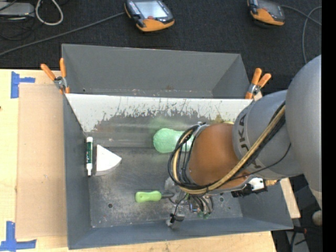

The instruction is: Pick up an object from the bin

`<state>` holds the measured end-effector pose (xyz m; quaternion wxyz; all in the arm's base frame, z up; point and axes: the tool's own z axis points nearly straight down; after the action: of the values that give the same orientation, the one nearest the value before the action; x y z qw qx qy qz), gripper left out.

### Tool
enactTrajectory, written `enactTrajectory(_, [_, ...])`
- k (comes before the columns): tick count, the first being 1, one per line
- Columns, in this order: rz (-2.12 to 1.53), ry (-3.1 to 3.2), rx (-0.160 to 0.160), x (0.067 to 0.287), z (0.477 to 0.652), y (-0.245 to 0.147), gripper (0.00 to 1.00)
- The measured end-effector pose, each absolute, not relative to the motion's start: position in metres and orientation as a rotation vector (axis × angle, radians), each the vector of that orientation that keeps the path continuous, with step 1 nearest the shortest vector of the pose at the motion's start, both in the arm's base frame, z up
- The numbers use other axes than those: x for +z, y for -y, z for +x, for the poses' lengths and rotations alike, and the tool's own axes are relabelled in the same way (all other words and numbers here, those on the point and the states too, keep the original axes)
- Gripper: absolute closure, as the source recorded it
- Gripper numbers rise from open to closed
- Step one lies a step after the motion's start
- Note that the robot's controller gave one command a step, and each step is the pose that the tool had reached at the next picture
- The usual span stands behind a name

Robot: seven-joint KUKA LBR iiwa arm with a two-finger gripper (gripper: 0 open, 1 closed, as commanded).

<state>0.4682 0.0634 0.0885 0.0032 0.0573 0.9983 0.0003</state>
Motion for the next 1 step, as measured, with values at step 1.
enactTrajectory(1, [0.221,-3.119,0.004,0.0724,0.4728,-0.0629,0.00])
